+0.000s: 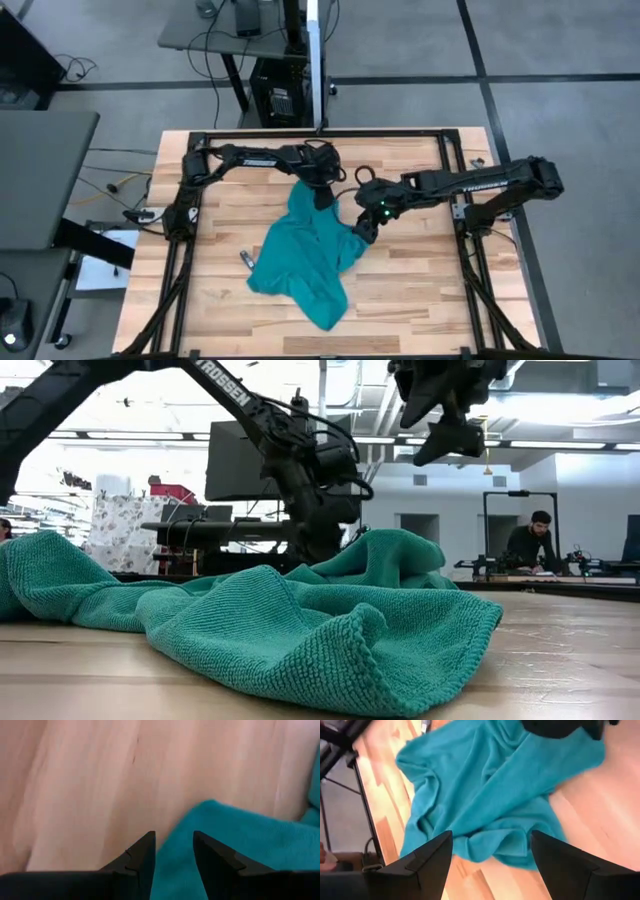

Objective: Roll towel
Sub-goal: Prepare the towel

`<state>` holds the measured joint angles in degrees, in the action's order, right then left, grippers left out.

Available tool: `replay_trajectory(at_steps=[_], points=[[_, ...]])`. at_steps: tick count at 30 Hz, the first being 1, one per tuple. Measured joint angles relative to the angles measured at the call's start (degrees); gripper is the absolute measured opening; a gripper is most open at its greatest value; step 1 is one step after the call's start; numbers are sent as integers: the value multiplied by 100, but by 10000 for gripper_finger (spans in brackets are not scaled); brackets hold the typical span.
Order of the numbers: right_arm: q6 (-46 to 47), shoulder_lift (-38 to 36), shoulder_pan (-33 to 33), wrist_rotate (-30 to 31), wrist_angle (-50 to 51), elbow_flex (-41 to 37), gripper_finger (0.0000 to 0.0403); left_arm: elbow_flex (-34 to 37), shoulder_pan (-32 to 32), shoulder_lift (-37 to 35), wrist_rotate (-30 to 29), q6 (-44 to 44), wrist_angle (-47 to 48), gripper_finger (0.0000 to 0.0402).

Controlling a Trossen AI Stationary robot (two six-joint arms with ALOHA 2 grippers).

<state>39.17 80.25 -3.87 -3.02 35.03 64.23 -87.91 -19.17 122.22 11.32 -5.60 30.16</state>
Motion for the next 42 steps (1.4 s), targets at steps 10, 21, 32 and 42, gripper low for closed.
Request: replay_trajectory(at_steps=[10,21,32,42], points=[[143,74,-180,181,188,-4,260,-99,250,107,-5,-446,224,175],[147,74,-175,303,408,-2,260,-484,259,120,458,-342,350,211],[109,74,-173,320,453,-2,260,-634,202,61,449,322,383,206],[86,74,-173,319,634,-2,260,-401,437,61,428,440,420,205]])
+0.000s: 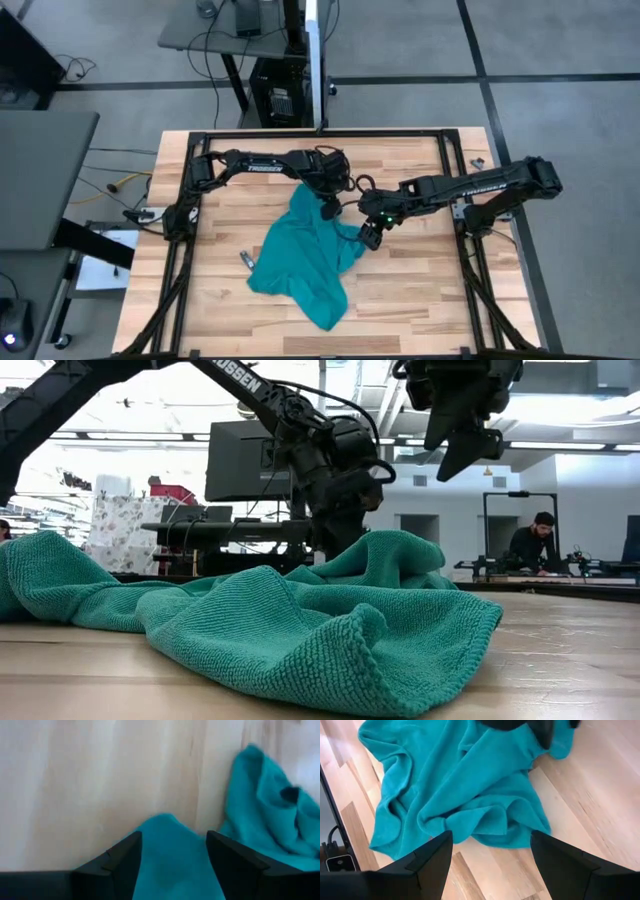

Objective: Roll towel
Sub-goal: Prepare the towel

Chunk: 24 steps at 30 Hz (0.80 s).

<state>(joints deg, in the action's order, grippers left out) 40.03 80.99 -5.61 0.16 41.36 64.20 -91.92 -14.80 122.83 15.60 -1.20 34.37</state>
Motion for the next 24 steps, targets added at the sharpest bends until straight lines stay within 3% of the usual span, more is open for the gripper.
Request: replay_trajectory(at_steps=[4,12,17,20,24], points=[[-20,0,0,100,37,0,260,177,59,0,-756,-27,-277,205],[-85,0,9,160,27,0,260,241,89,2,-399,-118,-428,204],[-40,2,10,160,23,-1,260,223,65,211,-691,-145,-579,197],[26,2,-7,166,23,-1,260,206,66,319,-829,-297,-573,156],[48,2,-48,185,30,-9,260,217,65,279,-976,-390,-577,51]])
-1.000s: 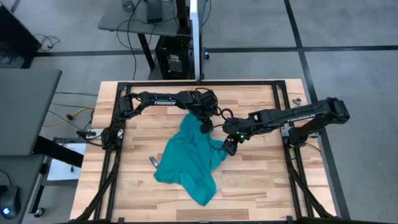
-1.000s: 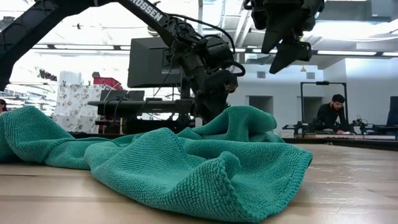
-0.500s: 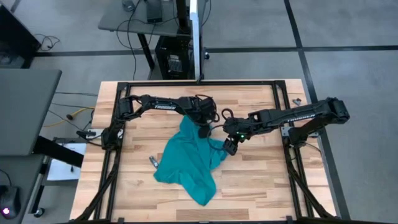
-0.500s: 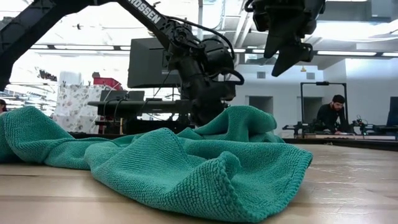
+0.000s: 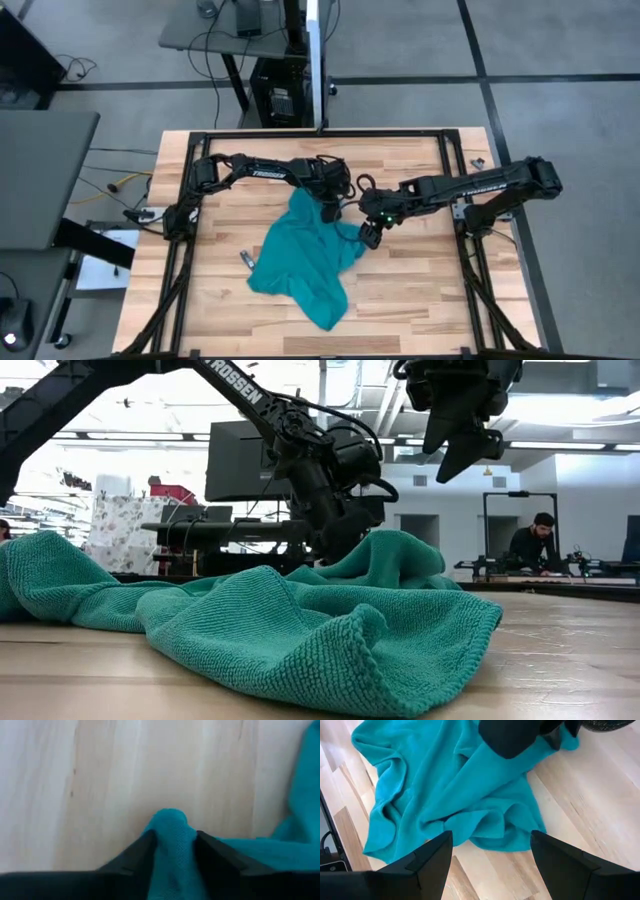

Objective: Roll towel
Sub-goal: Prepare the towel

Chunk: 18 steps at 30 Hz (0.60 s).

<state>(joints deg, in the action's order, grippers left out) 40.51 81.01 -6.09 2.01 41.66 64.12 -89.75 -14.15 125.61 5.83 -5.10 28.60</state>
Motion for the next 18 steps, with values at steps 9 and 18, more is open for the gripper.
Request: replay_trajectory(at_steps=[9,18], points=[[-86,0,31,281,5,-2,260,26,-189,-1333,-82,15,360,3],[-387,0,283,874,-84,-2,260,21,-711,-2707,-297,65,544,1]])
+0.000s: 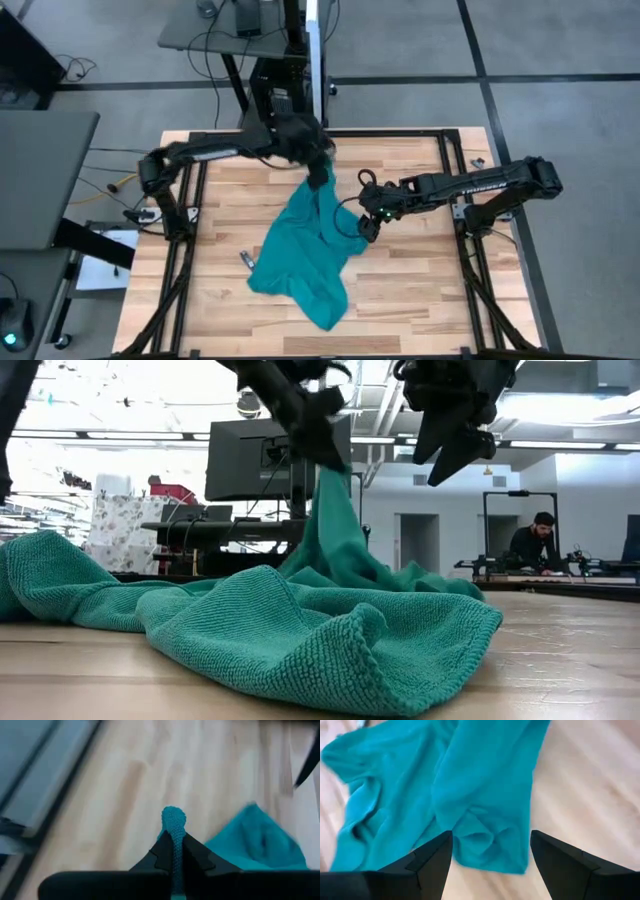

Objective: Roll towel
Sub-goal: Prepare the towel

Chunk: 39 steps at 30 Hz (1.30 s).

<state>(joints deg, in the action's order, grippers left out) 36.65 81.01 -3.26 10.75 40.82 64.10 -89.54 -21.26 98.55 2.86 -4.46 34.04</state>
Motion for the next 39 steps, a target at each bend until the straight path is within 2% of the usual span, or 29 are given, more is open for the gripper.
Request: replay_trajectory(at_steps=[4,14,19,26,33,36,39], points=[[-256,-4,174,35,-744,-184,260,9,-100,-93,20,18,180,0],[-357,66,375,-1,-2566,-1824,260,9,-54,-105,137,-167,247,0],[-1526,324,370,-17,-3637,-2458,260,9,-58,-105,141,-199,236,0],[-3662,978,377,-16,-4253,-2447,260,3,-56,-105,141,-283,300,0],[-4015,1579,379,-20,-4343,-2093,258,4,-56,-105,137,-283,324,0],[-3945,1703,419,-20,-4238,-1943,234,4,-56,-105,137,-283,344,0],[-3914,1634,420,-18,-4073,-1809,160,4,-56,-105,135,-284,421,0]])
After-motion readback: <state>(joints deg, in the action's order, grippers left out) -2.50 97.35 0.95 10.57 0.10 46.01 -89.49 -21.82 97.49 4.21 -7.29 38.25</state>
